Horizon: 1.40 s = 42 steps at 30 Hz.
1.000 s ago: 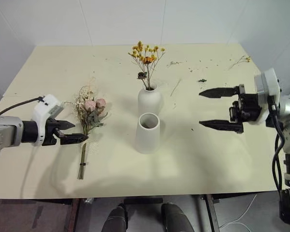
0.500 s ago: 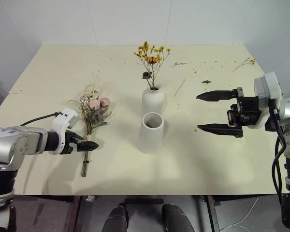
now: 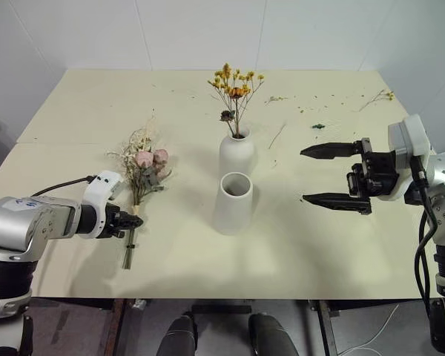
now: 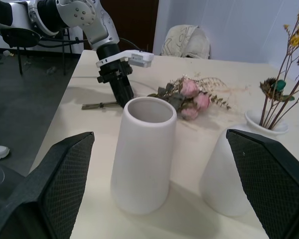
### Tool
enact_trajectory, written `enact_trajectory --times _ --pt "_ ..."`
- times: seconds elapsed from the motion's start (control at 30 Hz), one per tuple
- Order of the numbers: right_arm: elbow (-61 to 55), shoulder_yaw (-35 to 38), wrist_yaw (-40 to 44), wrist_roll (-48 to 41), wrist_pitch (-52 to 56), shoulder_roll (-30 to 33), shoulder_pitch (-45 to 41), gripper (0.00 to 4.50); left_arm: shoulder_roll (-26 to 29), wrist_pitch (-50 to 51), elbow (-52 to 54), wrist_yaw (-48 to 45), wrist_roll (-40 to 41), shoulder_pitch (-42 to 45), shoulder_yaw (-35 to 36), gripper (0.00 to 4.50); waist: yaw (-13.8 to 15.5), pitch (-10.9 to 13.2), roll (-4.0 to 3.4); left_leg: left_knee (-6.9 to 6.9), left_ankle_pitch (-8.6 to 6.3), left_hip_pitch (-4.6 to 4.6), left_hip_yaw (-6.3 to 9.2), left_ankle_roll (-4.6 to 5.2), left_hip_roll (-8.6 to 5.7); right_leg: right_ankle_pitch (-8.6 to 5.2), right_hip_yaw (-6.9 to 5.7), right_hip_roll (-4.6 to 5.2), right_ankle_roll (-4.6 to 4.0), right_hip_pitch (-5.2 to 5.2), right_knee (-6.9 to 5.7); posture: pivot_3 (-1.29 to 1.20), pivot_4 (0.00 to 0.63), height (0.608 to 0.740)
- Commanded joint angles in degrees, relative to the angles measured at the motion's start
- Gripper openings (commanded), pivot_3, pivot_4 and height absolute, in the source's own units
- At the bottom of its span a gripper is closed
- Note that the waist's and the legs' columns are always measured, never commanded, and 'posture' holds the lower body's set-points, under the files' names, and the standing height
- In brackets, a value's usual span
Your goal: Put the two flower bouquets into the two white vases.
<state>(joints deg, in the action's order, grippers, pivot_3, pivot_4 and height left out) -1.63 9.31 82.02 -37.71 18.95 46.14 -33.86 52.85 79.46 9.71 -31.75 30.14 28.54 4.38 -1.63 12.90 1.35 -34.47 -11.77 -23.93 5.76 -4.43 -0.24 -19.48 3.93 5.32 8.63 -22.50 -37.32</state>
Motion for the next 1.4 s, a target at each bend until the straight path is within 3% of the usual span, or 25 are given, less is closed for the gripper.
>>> enact_trajectory --times 0.03,0.2,0.37,0.47,0.53,0.6,0.8,1.4 --pt "-1.5 2.1 0.3 -1.4 -1.2 0.0 0.7 4.5 0.1 -7.5 -2.3 0.2 -3.2 -0.1 0.7 0.04 0.0 0.0 0.0 -0.02 0.0 0.0 0.0 0.0 0.0 0.0 0.0 -0.01 0.0 0.0 -0.02 0.0 0.15 0.74" --pt "-0.4 2.8 -1.6 -0.6 -1.3 0.2 2.0 4.5 -5.9 -24.3 -5.4 -1.9 -1.7 1.0 9.9 0.0 0.1 0.0 0.02 -0.16 0.0 -0.04 0.0 0.0 0.0 0.01 -0.01 0.0 0.0 0.01 -0.06 0.0 0.15 0.74" --pt "1.3 3.5 -4.0 0.7 -3.1 -0.1 3.2 4.5 -16.3 -40.8 -8.0 1.3 1.0 4.1 20.6 0.0 0.1 0.0 0.08 -0.33 -0.01 -0.13 0.01 0.01 -0.03 0.07 -0.04 0.05 0.06 0.01 -0.04 0.0 0.15 0.74" --pt "1.7 4.3 -5.2 0.8 -3.7 -0.2 4.5 4.5 -22.0 -49.5 -7.0 0.2 5.3 7.3 25.1 0.0 0.2 -0.1 0.1 -0.48 -0.02 -0.16 0.01 0.03 -0.03 0.1 -0.04 0.05 0.09 0.03 -0.06 0.0 0.15 0.74" --pt "1.3 5.1 -5.0 0.1 -3.6 0.2 5.4 4.5 -25.1 -49.1 -2.7 -4.0 14.2 8.8 26.3 0.0 0.2 -0.1 0.12 -0.56 -0.02 -0.19 0.01 0.03 -0.04 0.14 -0.04 0.05 0.14 0.05 -0.05 0.0 0.15 0.74" --pt "0.1 6.3 -4.4 -1.3 -2.1 1.3 6.4 4.5 -26.0 -45.8 1.3 -8.9 21.7 8.9 24.8 0.0 0.2 -0.1 0.13 -0.61 -0.03 -0.21 0.01 0.05 -0.06 0.18 -0.04 0.06 0.2 0.1 -0.02 0.0 0.15 0.74" --pt "-8.1 8.3 -5.9 -6.0 2.4 2.2 9.6 4.5 -23.7 -39.5 1.6 -12.7 29.0 11.0 19.9 0.0 0.0 -0.1 0.12 -0.63 -0.03 -0.11 0.01 0.07 -0.01 0.22 -0.01 -0.04 0.15 0.14 -0.09 0.0 0.15 0.74" --pt "-11.5 11.8 -12.4 -5.4 0.5 0.7 17.1 4.5 -37.6 -53.7 -13.1 -21.5 19.1 18.8 6.9 0.0 0.3 -0.1 0.14 -0.62 -0.01 -0.11 0.03 0.21 -0.05 0.5 -0.01 -0.04 0.32 0.47 0.59 0.0 0.15 0.74"
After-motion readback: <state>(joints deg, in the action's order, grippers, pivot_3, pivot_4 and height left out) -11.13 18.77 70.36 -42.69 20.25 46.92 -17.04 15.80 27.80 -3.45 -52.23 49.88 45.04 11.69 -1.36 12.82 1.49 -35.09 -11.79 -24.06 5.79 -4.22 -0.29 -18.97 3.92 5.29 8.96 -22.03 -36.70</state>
